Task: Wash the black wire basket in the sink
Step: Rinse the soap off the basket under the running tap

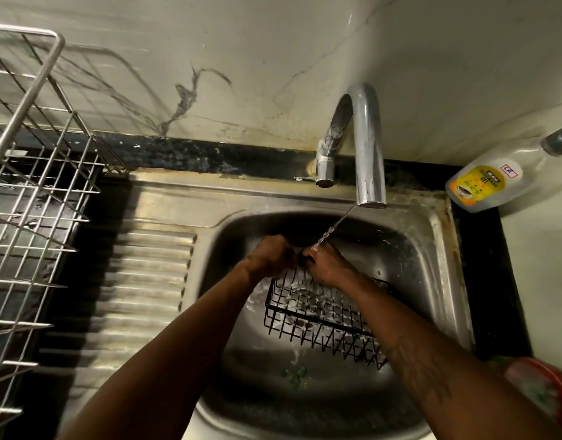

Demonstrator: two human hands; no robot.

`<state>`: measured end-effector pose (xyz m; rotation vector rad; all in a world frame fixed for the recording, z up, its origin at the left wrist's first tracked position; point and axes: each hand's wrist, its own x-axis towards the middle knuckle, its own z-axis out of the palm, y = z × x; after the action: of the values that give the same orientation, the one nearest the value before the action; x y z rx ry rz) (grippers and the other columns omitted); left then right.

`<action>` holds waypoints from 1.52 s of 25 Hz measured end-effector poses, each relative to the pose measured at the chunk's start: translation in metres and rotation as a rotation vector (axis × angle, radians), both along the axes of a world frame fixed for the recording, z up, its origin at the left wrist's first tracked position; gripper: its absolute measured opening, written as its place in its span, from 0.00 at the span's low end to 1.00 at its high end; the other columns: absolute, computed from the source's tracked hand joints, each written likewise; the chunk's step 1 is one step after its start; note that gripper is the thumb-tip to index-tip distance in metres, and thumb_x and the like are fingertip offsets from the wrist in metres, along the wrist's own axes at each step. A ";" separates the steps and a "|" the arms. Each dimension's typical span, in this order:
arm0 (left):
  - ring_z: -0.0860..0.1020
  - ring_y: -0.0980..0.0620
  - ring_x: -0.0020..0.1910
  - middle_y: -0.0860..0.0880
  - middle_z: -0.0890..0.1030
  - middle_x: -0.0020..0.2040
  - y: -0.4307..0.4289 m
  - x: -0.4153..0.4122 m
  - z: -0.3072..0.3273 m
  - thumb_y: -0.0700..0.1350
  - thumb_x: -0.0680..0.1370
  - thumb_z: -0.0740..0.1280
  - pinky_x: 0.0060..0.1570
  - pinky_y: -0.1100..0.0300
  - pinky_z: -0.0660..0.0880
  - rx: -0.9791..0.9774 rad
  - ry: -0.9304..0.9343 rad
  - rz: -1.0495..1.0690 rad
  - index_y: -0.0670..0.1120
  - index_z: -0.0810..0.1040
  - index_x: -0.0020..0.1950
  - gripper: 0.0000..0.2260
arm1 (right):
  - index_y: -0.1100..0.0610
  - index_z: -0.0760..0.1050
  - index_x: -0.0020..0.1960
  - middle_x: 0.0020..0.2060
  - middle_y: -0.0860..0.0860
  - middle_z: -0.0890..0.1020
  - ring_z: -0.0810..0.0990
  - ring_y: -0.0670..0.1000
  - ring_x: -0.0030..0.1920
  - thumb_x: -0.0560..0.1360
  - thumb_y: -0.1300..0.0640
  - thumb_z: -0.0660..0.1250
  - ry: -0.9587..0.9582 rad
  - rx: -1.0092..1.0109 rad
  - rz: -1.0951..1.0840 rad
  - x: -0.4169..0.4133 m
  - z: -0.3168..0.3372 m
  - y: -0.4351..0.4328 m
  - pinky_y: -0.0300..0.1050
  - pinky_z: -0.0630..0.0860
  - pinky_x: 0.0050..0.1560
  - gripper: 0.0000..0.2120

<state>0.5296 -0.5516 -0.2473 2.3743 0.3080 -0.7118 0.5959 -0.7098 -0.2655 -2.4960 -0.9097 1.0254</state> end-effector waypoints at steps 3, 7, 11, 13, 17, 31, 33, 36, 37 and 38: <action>0.84 0.47 0.46 0.43 0.86 0.46 0.012 -0.005 -0.004 0.42 0.78 0.69 0.45 0.60 0.76 -0.003 -0.132 0.162 0.43 0.87 0.52 0.08 | 0.52 0.85 0.51 0.49 0.49 0.86 0.82 0.48 0.50 0.80 0.56 0.67 0.062 0.068 -0.029 0.017 0.012 -0.005 0.43 0.76 0.55 0.07; 0.84 0.44 0.45 0.41 0.85 0.43 0.022 -0.012 -0.018 0.45 0.79 0.68 0.39 0.59 0.75 -0.020 -0.051 0.357 0.40 0.84 0.50 0.09 | 0.50 0.83 0.59 0.56 0.49 0.85 0.82 0.49 0.55 0.81 0.54 0.67 0.045 -0.047 -0.097 0.031 0.015 -0.041 0.45 0.76 0.59 0.10; 0.84 0.42 0.46 0.40 0.85 0.45 0.008 -0.015 -0.023 0.45 0.79 0.68 0.46 0.54 0.81 -0.038 -0.058 0.450 0.38 0.83 0.51 0.10 | 0.46 0.84 0.54 0.49 0.49 0.85 0.82 0.49 0.47 0.80 0.47 0.66 0.036 -0.037 -0.081 0.011 0.009 -0.021 0.48 0.78 0.54 0.08; 0.83 0.43 0.48 0.40 0.85 0.46 -0.001 -0.015 -0.021 0.44 0.79 0.67 0.45 0.56 0.77 -0.011 -0.069 0.400 0.38 0.84 0.51 0.11 | 0.46 0.82 0.46 0.42 0.48 0.83 0.81 0.50 0.44 0.80 0.51 0.66 0.026 -0.009 -0.040 0.000 0.007 0.009 0.48 0.79 0.48 0.07; 0.83 0.41 0.45 0.39 0.84 0.44 0.018 -0.018 -0.023 0.47 0.79 0.67 0.43 0.53 0.80 0.023 -0.070 0.470 0.39 0.83 0.50 0.12 | 0.45 0.82 0.51 0.45 0.46 0.82 0.80 0.47 0.45 0.80 0.56 0.67 0.131 0.004 -0.138 0.010 0.000 0.023 0.45 0.77 0.45 0.08; 0.81 0.49 0.40 0.42 0.84 0.45 -0.008 0.012 -0.014 0.47 0.82 0.65 0.43 0.58 0.77 -0.071 -0.083 0.401 0.40 0.84 0.52 0.12 | 0.44 0.85 0.51 0.57 0.50 0.84 0.80 0.50 0.56 0.77 0.48 0.72 0.016 -0.019 -0.259 0.051 0.006 -0.052 0.52 0.77 0.62 0.04; 0.78 0.52 0.39 0.41 0.84 0.46 -0.007 0.013 -0.015 0.47 0.83 0.64 0.41 0.62 0.73 -0.065 -0.093 0.369 0.40 0.84 0.53 0.12 | 0.43 0.85 0.49 0.55 0.50 0.83 0.80 0.50 0.53 0.77 0.46 0.71 -0.006 -0.039 -0.265 0.050 0.007 -0.050 0.51 0.77 0.59 0.05; 0.82 0.47 0.42 0.41 0.85 0.45 -0.004 0.010 -0.011 0.46 0.83 0.64 0.45 0.58 0.78 -0.059 -0.105 0.365 0.39 0.85 0.52 0.13 | 0.44 0.84 0.52 0.51 0.53 0.81 0.80 0.52 0.48 0.79 0.46 0.68 -0.018 -0.074 -0.258 0.043 0.005 -0.039 0.46 0.76 0.51 0.07; 0.83 0.45 0.44 0.40 0.85 0.45 -0.002 0.009 -0.011 0.46 0.82 0.64 0.47 0.57 0.79 -0.057 -0.104 0.377 0.39 0.85 0.51 0.13 | 0.44 0.83 0.53 0.52 0.53 0.81 0.80 0.53 0.49 0.80 0.47 0.67 -0.023 -0.083 -0.261 0.039 0.002 -0.033 0.46 0.75 0.51 0.07; 0.84 0.44 0.45 0.40 0.85 0.44 0.001 0.006 -0.011 0.46 0.82 0.64 0.47 0.56 0.79 -0.043 -0.104 0.383 0.39 0.85 0.51 0.13 | 0.44 0.83 0.55 0.54 0.52 0.80 0.79 0.53 0.51 0.80 0.47 0.67 -0.018 -0.080 -0.267 0.035 0.000 -0.026 0.47 0.76 0.53 0.07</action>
<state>0.5359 -0.5507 -0.2585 2.2112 0.6730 -0.4093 0.6308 -0.7359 -0.2651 -2.6062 -0.5293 0.9692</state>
